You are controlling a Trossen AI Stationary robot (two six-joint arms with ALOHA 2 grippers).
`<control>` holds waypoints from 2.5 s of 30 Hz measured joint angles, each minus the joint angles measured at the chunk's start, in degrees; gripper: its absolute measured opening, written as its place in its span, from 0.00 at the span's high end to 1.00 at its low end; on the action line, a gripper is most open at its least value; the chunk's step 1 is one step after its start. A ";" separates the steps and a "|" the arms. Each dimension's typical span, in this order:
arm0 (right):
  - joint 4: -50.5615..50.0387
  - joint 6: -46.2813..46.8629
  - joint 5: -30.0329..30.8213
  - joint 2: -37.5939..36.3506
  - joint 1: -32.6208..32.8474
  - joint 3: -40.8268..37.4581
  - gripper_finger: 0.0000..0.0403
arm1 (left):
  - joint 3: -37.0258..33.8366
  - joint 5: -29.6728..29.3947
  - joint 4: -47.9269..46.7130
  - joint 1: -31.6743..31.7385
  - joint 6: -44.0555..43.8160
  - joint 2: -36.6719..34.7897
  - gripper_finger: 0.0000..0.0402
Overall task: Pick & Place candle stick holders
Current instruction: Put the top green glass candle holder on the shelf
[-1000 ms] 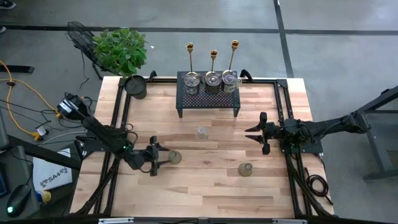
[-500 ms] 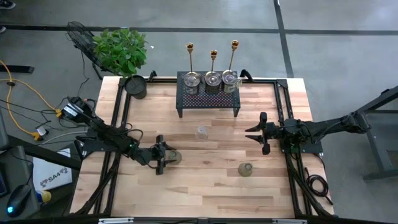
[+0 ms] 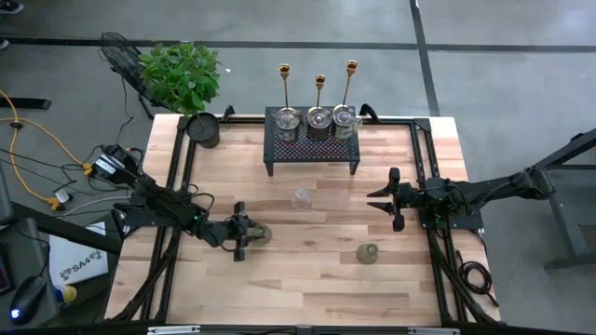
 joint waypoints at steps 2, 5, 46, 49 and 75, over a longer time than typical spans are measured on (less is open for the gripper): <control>0.00 -0.01 -0.01 0.00 0.01 0.00 0.75 | -0.02 -0.46 0.03 0.00 0.05 0.00 0.71; 0.00 0.00 0.00 0.00 0.01 0.00 0.75 | -0.04 -1.90 0.12 0.00 0.11 0.00 0.71; -0.01 -0.01 -0.02 0.00 0.02 0.00 0.75 | 38.86 -16.58 -41.45 27.80 -2.18 -0.83 0.71; -0.01 -0.02 -0.02 0.00 0.02 0.00 0.75 | 40.37 -14.36 -45.92 30.59 -3.36 -1.03 0.70; 0.01 -0.02 -0.02 0.00 0.01 0.00 0.75 | 40.50 -9.95 -46.43 39.65 -8.42 -1.14 0.70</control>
